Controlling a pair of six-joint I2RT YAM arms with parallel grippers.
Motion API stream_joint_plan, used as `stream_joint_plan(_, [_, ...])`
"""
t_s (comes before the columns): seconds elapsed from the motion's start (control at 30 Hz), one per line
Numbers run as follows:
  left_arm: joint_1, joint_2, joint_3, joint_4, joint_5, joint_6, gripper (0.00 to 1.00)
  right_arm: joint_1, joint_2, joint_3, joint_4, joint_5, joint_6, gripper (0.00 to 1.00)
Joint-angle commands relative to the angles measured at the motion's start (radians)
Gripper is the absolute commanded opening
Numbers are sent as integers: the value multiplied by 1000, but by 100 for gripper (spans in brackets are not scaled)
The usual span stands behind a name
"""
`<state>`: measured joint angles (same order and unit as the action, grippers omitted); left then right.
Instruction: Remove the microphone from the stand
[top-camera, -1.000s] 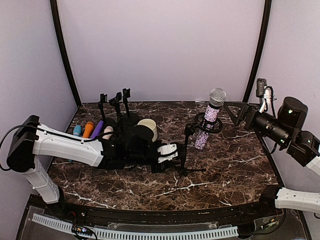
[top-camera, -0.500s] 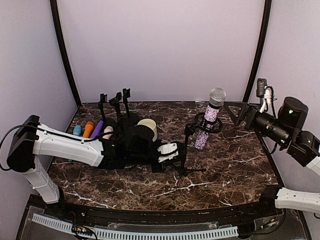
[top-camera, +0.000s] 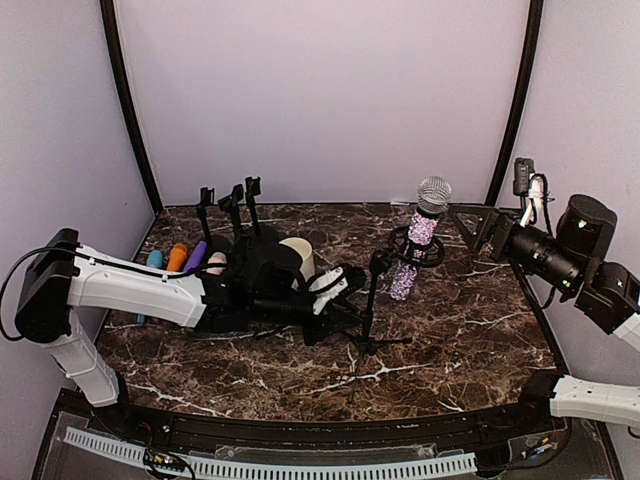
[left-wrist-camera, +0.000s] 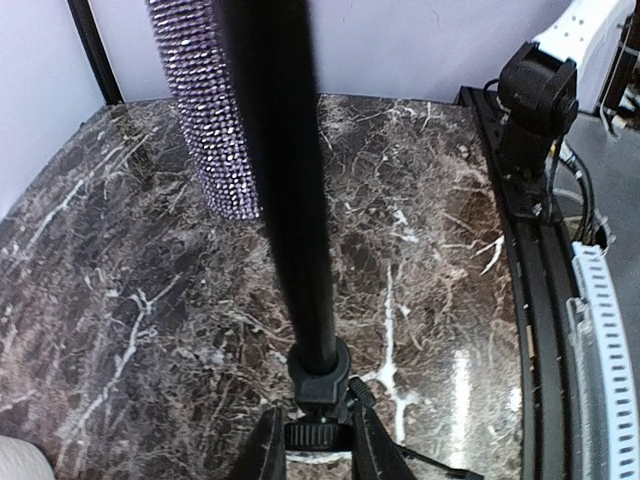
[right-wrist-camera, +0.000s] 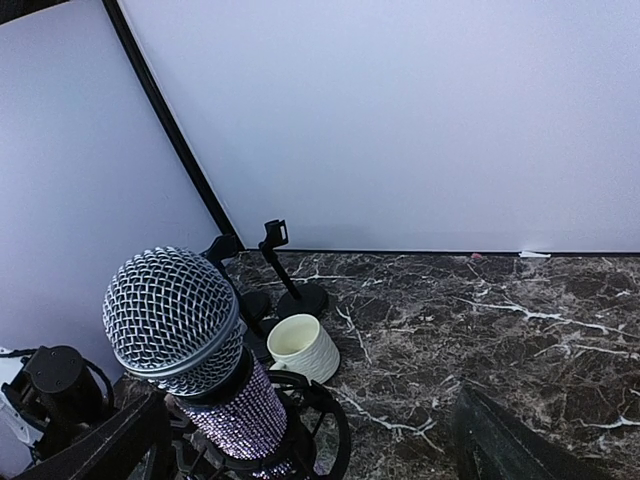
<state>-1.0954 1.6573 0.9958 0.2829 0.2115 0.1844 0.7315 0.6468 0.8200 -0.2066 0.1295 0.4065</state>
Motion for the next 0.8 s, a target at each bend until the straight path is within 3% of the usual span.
stream_joint_plan(0.0, [34, 25, -43, -67, 234, -238, 11, 3, -7, 2, 24, 12, 18, 99])
stream_joint_plan(0.2, [75, 68, -56, -13, 425, -418, 11, 3, -8, -2, 20, 14, 25, 99])
stream_joint_plan(0.5, [100, 85, -44, -22, 475, -524, 13, 3, -14, -2, 18, 16, 28, 99])
stream_joint_plan(0.77, [106, -16, -46, -21, 383, -436, 44, 3, -20, 0, 12, 15, 28, 99])
